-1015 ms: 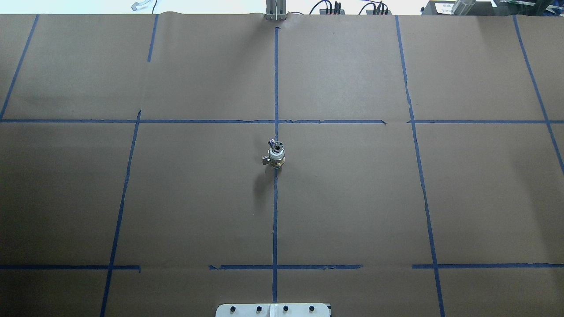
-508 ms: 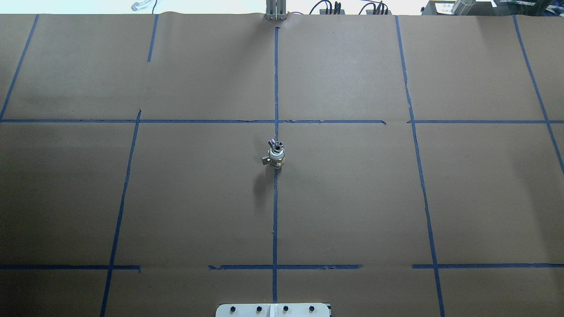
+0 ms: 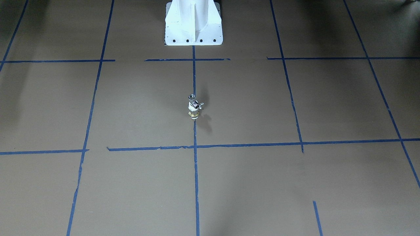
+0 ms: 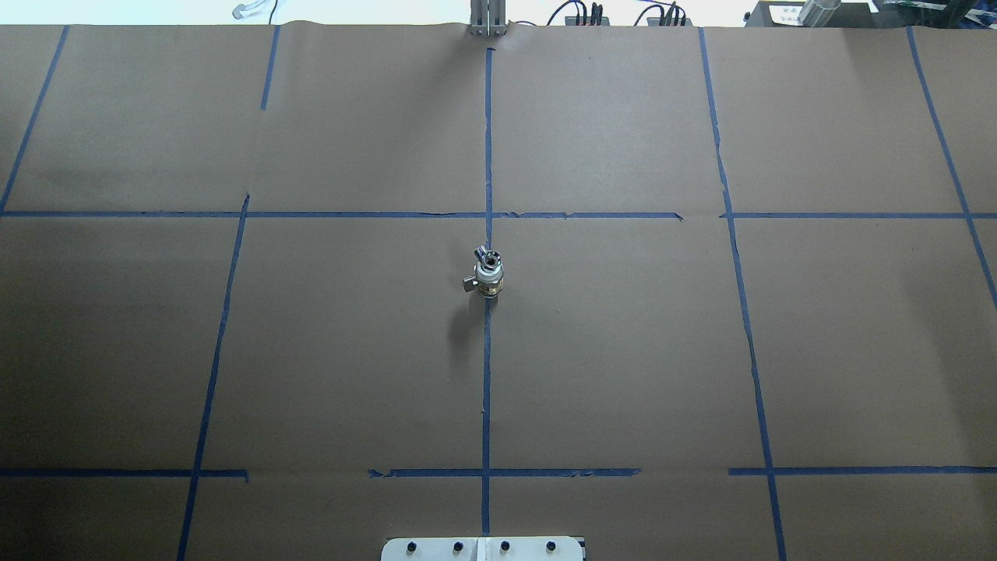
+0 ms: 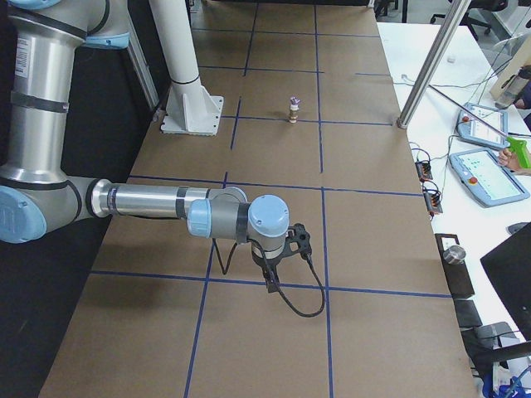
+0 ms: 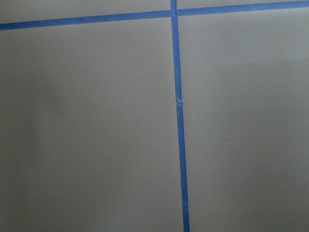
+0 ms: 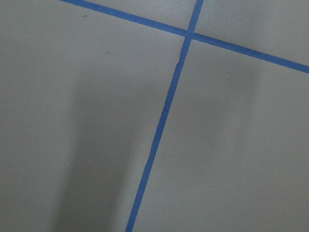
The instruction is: Assemble PPR valve and pipe with both arms
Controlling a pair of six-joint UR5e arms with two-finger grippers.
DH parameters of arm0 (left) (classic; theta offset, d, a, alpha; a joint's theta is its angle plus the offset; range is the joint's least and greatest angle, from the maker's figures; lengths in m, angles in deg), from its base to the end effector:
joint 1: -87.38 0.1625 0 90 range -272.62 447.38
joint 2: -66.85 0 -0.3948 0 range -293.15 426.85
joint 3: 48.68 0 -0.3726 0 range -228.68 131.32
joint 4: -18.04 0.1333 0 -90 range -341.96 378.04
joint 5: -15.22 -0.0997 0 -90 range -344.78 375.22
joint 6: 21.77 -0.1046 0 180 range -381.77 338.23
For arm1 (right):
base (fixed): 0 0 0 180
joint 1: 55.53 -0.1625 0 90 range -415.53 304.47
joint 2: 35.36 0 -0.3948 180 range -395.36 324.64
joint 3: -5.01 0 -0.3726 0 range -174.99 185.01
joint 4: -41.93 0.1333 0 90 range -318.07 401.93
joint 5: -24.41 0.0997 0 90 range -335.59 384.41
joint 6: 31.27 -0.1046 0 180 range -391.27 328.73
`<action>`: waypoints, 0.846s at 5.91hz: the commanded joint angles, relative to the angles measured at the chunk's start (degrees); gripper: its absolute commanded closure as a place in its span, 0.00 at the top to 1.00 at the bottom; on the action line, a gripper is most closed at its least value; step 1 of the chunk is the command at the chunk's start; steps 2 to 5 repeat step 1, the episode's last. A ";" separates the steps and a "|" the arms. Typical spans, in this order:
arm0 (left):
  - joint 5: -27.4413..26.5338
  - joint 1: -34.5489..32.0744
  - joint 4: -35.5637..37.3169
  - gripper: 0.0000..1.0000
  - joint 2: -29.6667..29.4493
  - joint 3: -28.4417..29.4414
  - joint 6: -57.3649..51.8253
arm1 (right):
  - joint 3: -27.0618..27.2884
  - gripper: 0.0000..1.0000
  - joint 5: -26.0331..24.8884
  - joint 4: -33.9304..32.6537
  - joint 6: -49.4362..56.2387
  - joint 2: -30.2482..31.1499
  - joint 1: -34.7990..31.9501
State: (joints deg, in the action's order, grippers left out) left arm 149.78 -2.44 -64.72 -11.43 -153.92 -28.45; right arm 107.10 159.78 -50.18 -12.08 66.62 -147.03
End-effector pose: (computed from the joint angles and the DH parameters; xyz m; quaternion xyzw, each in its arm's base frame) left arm -0.0587 -0.3865 0.6070 -0.0085 0.3800 0.0430 0.9239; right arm 0.0690 -0.3861 0.6249 0.0534 -0.3822 -0.1352 0.9126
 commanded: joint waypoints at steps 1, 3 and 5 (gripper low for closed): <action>-0.09 -0.01 -0.12 1.00 0.06 0.03 0.00 | 0.12 1.00 0.07 0.00 0.05 -0.03 0.00; -0.09 -0.01 -0.12 1.00 0.06 0.03 0.00 | 0.12 1.00 0.07 0.00 0.05 -0.03 0.00; -0.09 -0.01 -0.12 1.00 0.06 0.03 0.00 | 0.12 1.00 0.07 0.00 0.05 -0.03 0.00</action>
